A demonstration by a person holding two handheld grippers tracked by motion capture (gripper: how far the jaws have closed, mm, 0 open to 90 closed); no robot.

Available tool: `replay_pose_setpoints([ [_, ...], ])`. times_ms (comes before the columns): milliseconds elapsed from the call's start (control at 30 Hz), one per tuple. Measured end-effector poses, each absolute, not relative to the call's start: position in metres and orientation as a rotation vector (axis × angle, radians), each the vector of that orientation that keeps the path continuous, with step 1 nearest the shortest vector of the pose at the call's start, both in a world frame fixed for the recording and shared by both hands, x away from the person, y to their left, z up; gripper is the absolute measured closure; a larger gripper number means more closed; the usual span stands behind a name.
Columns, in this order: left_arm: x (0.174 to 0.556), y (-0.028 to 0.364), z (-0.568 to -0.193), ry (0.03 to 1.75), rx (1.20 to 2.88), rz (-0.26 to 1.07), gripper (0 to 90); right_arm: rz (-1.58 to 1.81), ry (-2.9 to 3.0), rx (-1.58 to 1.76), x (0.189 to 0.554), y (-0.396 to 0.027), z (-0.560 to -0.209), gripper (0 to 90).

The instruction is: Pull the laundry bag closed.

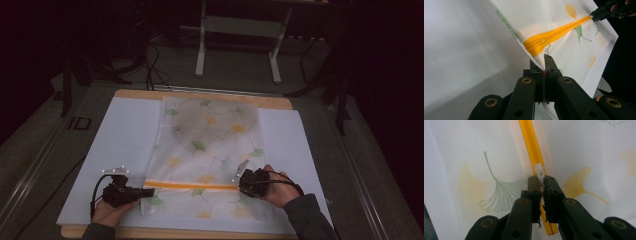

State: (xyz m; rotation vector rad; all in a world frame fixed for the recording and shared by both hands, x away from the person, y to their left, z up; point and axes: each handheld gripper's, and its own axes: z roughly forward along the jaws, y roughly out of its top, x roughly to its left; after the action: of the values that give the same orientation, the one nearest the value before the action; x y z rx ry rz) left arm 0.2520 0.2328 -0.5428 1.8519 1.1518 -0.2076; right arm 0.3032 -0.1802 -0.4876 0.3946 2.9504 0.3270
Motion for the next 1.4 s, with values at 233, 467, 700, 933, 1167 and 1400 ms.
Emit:
replay_pose_setpoints([
  [233,0.252,0.232,-0.543,1.152,1.851,-0.206,88.9,0.337,2.950,0.416,0.302,-0.184,-0.486,84.6],
  [467,0.252,0.234,-0.543,1.153,1.847,-0.206,88.9,0.333,2.947,0.433,0.303,-0.192,-0.485,84.5],
  [700,0.252,0.233,-0.543,1.155,1.845,-0.205,88.9,0.347,2.943,0.466,0.302,-0.202,-0.482,84.5],
  [933,0.252,0.233,-0.543,1.154,1.845,-0.206,88.9,0.343,2.933,0.503,0.303,-0.213,-0.478,84.5],
  [1167,0.252,0.233,-0.543,1.155,1.844,-0.207,88.9,0.314,2.930,0.515,0.302,-0.220,-0.478,84.5],
  [1400,0.252,0.234,-0.543,1.155,1.845,-0.208,88.9,0.269,2.913,0.533,0.302,-0.229,-0.480,84.5],
])
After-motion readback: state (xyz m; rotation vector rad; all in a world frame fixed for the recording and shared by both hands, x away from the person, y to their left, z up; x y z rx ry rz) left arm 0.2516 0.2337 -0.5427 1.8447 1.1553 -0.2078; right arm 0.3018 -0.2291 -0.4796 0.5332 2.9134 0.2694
